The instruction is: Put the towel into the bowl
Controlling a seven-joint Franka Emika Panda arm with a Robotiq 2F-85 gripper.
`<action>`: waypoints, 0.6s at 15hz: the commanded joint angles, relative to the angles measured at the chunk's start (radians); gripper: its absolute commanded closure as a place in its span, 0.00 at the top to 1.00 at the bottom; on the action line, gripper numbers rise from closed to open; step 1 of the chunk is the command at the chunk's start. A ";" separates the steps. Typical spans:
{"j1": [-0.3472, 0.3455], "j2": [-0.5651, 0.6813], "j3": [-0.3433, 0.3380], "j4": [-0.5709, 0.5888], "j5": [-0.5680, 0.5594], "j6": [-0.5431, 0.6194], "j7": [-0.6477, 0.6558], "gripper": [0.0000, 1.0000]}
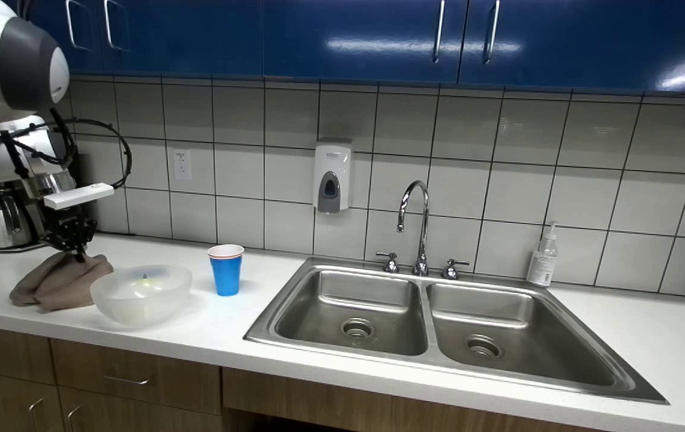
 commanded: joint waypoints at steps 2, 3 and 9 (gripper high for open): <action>-0.010 -0.028 0.009 0.003 0.010 -0.013 -0.030 0.01; -0.023 -0.050 0.017 -0.024 0.017 0.003 -0.035 0.01; -0.092 -0.188 0.047 -0.163 0.047 0.125 -0.040 0.01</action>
